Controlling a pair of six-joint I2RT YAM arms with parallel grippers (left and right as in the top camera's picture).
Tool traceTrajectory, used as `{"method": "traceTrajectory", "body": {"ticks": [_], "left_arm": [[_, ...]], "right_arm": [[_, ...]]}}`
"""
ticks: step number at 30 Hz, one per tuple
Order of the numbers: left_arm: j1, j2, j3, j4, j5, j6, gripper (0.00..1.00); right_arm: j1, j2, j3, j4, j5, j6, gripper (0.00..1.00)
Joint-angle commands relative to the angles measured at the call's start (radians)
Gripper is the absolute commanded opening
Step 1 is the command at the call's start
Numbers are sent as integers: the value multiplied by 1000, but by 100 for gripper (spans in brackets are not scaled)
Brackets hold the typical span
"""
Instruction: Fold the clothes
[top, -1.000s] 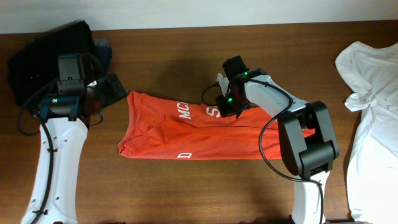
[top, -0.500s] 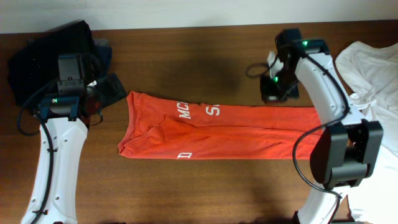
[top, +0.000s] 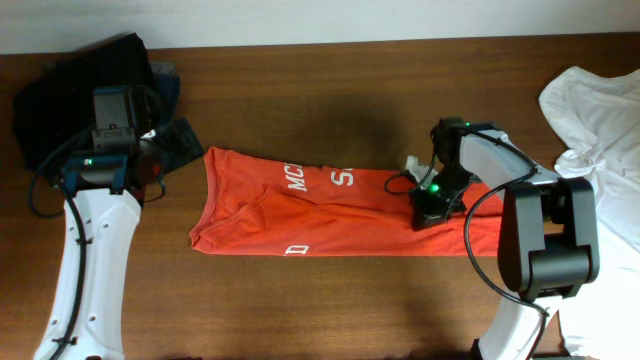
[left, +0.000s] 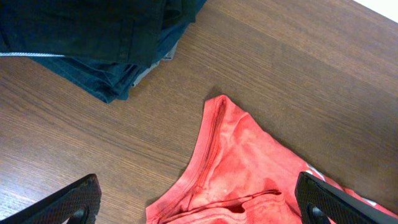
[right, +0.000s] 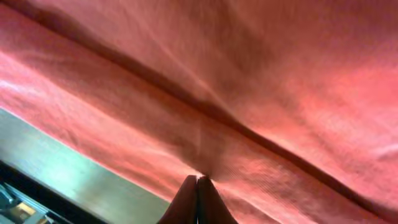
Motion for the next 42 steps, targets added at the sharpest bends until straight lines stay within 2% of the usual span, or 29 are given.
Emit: {"method": "traceTrajectory", "body": {"ticks": [1, 3, 5, 7, 8, 9, 11, 16, 22, 26, 31, 35, 37, 42], "left_arm": [[3, -5, 3, 2, 0, -5, 99], [3, -5, 3, 2, 0, -6, 99], [3, -5, 3, 2, 0, -6, 99], [3, -5, 3, 2, 0, -6, 99], [3, -5, 3, 2, 0, -6, 99], [3, -5, 3, 2, 0, -6, 99], [3, -5, 3, 2, 0, -6, 99], [3, -5, 3, 2, 0, -6, 99], [3, -5, 3, 2, 0, -6, 99], [3, -5, 3, 2, 0, -6, 99], [3, -5, 3, 2, 0, -6, 99], [3, -5, 3, 2, 0, -6, 99], [3, -5, 3, 2, 0, -6, 99], [3, -5, 3, 2, 0, -6, 99]], "right_arm": [[-8, -6, -3, -30, -17, -16, 6], [-7, -6, 5, -10, -53, -16, 6], [-3, -13, 120, -80, -287, -190, 13], [77, -19, 256, -96, -327, -304, 20], [163, -19, 270, -23, -319, -304, 29], [228, -18, 268, 60, -256, -304, 43], [349, -16, 265, 172, -108, -304, 51], [484, 43, 263, 314, -46, -304, 46], [484, 129, 261, 379, 19, -304, 46], [486, 135, 238, 378, -50, -304, 42], [486, 142, 237, 368, -155, -304, 42], [486, 142, 237, 354, -163, -304, 42], [486, 142, 237, 343, -163, -304, 36], [486, 143, 237, 334, -163, -300, 37]]}}
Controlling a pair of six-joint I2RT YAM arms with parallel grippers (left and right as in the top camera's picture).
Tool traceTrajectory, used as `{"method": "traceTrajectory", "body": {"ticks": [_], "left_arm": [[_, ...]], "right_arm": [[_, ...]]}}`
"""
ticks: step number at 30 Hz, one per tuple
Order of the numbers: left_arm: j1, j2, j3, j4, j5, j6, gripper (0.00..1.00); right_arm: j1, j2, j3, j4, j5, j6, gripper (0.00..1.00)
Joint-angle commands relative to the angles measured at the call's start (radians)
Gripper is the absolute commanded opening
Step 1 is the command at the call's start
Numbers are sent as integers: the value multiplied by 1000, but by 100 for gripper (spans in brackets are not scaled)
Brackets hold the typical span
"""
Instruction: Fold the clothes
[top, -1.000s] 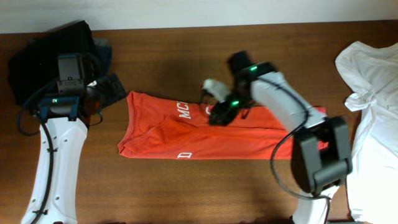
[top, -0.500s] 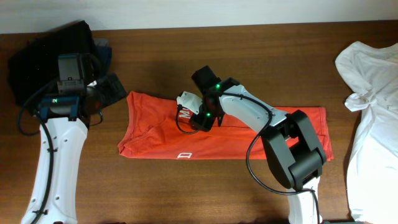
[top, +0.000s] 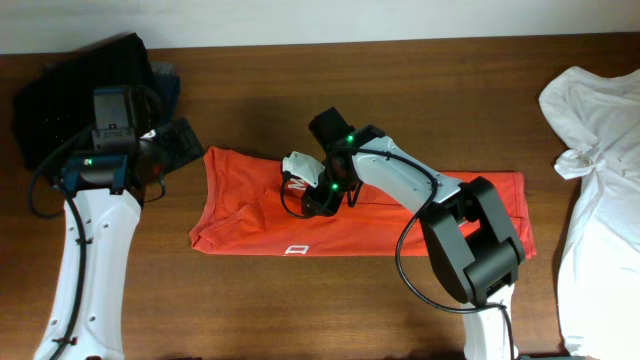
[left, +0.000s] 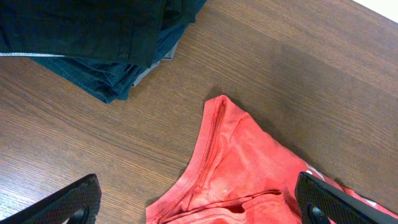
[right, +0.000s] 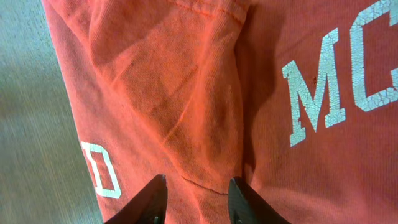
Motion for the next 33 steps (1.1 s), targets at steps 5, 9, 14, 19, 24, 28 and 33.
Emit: {"method": "traceTrajectory", "body": {"ticks": [5, 9, 14, 19, 24, 28, 33], "left_arm": [[3, -5, 3, 2, 0, -6, 99], [3, -5, 3, 2, 0, -6, 99], [3, -5, 3, 2, 0, -6, 99], [3, -5, 3, 2, 0, -6, 99], [3, -5, 3, 2, 0, -6, 99], [3, -5, 3, 2, 0, -6, 99], [3, -5, 3, 2, 0, -5, 99]], "right_arm": [[9, 36, -11, -3, -17, -8, 45], [9, 63, -11, 4, -18, -8, 40], [8, 61, 76, -10, -24, 35, 53], [8, 71, 48, -3, -24, 35, 55], [8, 71, -39, 41, -24, 35, 53], [8, 67, -20, 49, -25, 77, 35], [8, 67, 47, -15, -33, 103, 30]]}}
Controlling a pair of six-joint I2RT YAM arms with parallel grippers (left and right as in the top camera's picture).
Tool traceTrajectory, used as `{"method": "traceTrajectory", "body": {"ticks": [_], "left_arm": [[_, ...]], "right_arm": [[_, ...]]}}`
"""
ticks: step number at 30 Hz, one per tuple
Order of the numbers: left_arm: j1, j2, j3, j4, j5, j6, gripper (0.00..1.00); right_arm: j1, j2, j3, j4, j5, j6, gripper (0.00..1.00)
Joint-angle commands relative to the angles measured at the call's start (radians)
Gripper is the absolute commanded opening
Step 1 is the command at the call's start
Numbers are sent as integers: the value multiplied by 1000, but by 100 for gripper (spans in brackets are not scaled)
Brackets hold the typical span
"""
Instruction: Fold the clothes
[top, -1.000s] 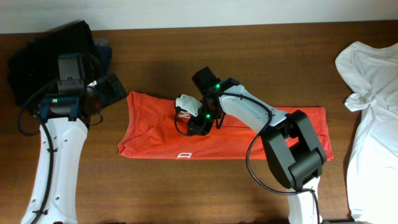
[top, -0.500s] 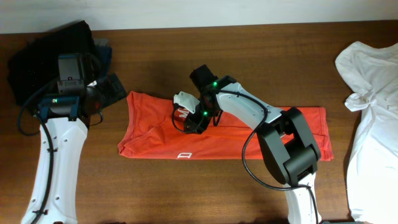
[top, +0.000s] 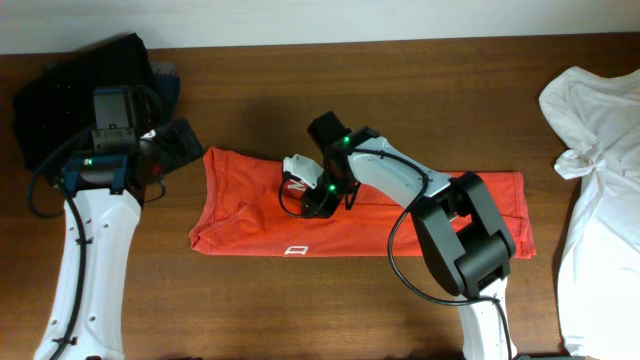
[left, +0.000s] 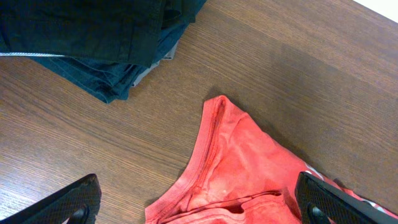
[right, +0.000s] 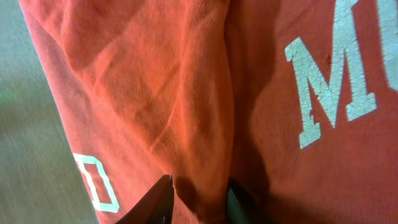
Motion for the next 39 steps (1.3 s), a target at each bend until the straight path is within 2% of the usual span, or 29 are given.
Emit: {"method": "traceTrajectory", "body": {"ticks": [1, 3, 7, 12, 14, 17, 18, 21, 23, 25, 29, 32, 36, 38, 39], "left_arm": [[3, -5, 3, 2, 0, -6, 100], [3, -5, 3, 2, 0, -6, 99], [3, -5, 3, 2, 0, -6, 99], [3, -5, 3, 2, 0, -6, 99], [3, -5, 3, 2, 0, -6, 99], [3, -5, 3, 2, 0, -6, 99], [3, -5, 3, 2, 0, -6, 99], [3, -5, 3, 2, 0, -6, 99], [3, -5, 3, 2, 0, -6, 99], [3, -5, 3, 2, 0, -6, 99], [3, -5, 3, 2, 0, -6, 100], [3, -5, 3, 2, 0, -6, 100], [3, -5, 3, 2, 0, -6, 99], [3, -5, 3, 2, 0, -6, 99], [3, -5, 3, 2, 0, -6, 99]], "right_arm": [[8, 11, 40, -21, -21, 14, 30], [9, 10, 40, -29, -32, 48, 29], [56, 11, 39, -59, -31, 58, 17], [156, 14, 23, -68, 48, 61, 17], [170, 14, -8, -56, 81, 111, 18], [171, 13, -7, -51, 14, 145, 18], [171, 10, 8, -55, -3, 145, 23], [150, -38, 108, -96, -1, 144, 28], [109, -75, 176, -185, 92, 144, 31], [53, -93, 182, -270, 161, 144, 32], [-130, -92, 134, -367, 227, 113, 45], [-190, -92, 113, -395, 224, 16, 56], [-190, -92, -6, -351, 156, -208, 59], [-189, -92, -21, -342, 118, -217, 68], [-190, -92, -22, -328, 118, -217, 67]]}}
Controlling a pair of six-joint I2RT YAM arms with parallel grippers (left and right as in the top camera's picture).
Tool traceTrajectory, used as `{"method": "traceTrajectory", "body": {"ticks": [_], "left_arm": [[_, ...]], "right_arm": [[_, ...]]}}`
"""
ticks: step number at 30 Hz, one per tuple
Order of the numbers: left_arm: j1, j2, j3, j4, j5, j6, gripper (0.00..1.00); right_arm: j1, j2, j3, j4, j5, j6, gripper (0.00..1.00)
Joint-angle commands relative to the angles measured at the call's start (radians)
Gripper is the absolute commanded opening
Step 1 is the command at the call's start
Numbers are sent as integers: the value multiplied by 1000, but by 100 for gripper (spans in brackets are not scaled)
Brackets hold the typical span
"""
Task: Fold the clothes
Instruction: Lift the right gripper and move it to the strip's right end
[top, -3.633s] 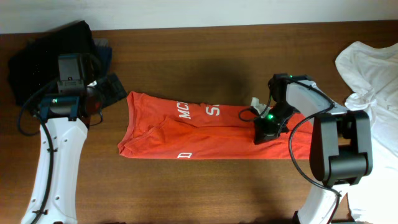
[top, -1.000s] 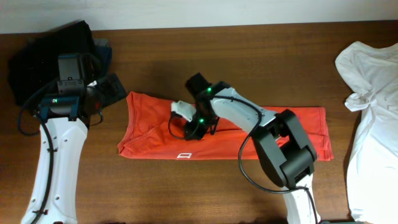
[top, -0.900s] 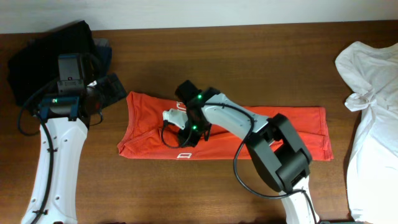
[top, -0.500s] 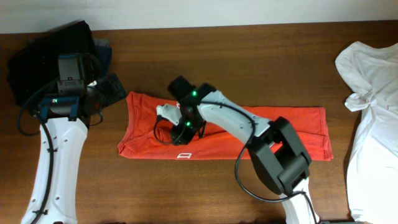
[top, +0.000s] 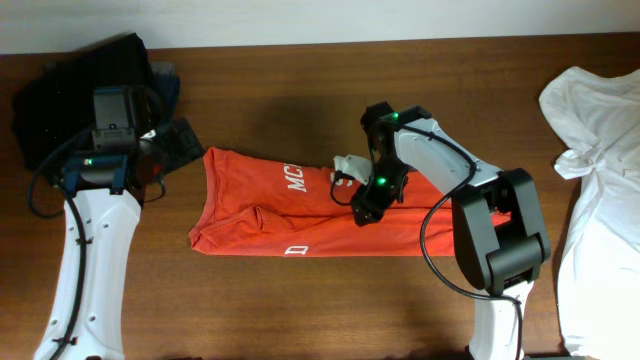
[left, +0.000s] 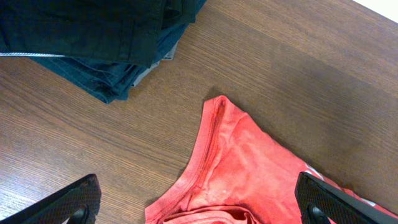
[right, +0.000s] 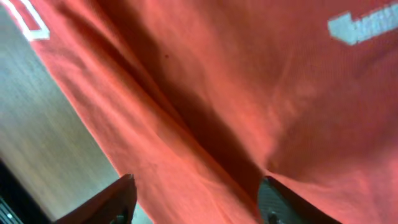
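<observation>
An orange-red shirt (top: 430, 215) with white lettering lies stretched flat across the middle of the table. My right gripper (top: 366, 208) is low over its middle. In the right wrist view that gripper (right: 196, 205) is open, fingers (right: 121, 200) wide apart, with orange cloth filling the gap between them. My left gripper (top: 152, 165) hangs open off the shirt's upper left corner (left: 217, 109). Its gripper (left: 196, 208) has nothing between the black fingertips (left: 74, 199).
A pile of dark blue and black clothes (top: 80, 90) sits at the back left, its edge (left: 93, 37) near the left gripper. A crumpled white garment (top: 595, 130) lies along the right edge. Bare brown wood (top: 320, 310) runs along the front.
My right gripper was nearly shut on a fold left of the lettering; now it is further right over the shirt's middle, wide open. The letters "MC" show again. The left arm has not moved.
First my right gripper was shut on cloth at the shirt's right part. Then it stood at the left part by the sleeve, fingers slightly apart, and the shirt lay stretched out to the right. It then pinched a fold there; now it is open at mid-shirt.
</observation>
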Motion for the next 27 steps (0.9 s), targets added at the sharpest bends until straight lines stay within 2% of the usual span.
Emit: {"method": "traceTrajectory", "body": {"ticks": [1, 5, 6, 7, 10, 11, 15, 17, 18, 21, 22, 23, 24, 25, 27], "left_arm": [[3, -5, 3, 2, -1, -6, 99], [3, -5, 3, 2, -1, -6, 99], [3, -5, 3, 2, -1, -6, 99], [3, -5, 3, 2, -1, -6, 99], [3, -5, 3, 2, -1, -6, 99], [3, -5, 3, 2, -1, -6, 99], [3, -5, 3, 2, -1, -6, 99], [3, -5, 3, 2, -1, -6, 99], [3, -5, 3, 2, 0, -6, 99], [3, -5, 3, 2, -1, -6, 99], [3, -5, 3, 2, -1, -6, 99], [3, -5, 3, 2, -1, -6, 99], [3, -5, 3, 2, -1, -6, 99], [3, -5, 3, 2, -1, -6, 99], [3, -5, 3, 2, -1, -5, 99]], "right_arm": [[4, -21, -12, 26, -39, -39, 67], [5, -21, -85, 102, -39, -38, 62], [5, -21, -85, 103, -39, -38, 57], [5, -21, -85, 103, -39, -37, 49], [5, -21, -85, 102, -39, -33, 9], [5, -21, -85, 102, -39, -18, 4], [6, -21, -85, 39, -51, 8, 4], [6, -21, -85, -40, -172, 27, 4], [8, -21, -89, -56, -175, 38, 5], [42, -21, -164, 1, -174, 38, 22], [59, -19, -211, 50, -156, 38, 37], [62, -19, -222, 59, -130, 54, 43], [60, -20, -220, 63, -105, 60, 62], [45, -22, -170, 30, -130, 60, 73], [38, -43, -73, -18, -207, 59, 77]]}}
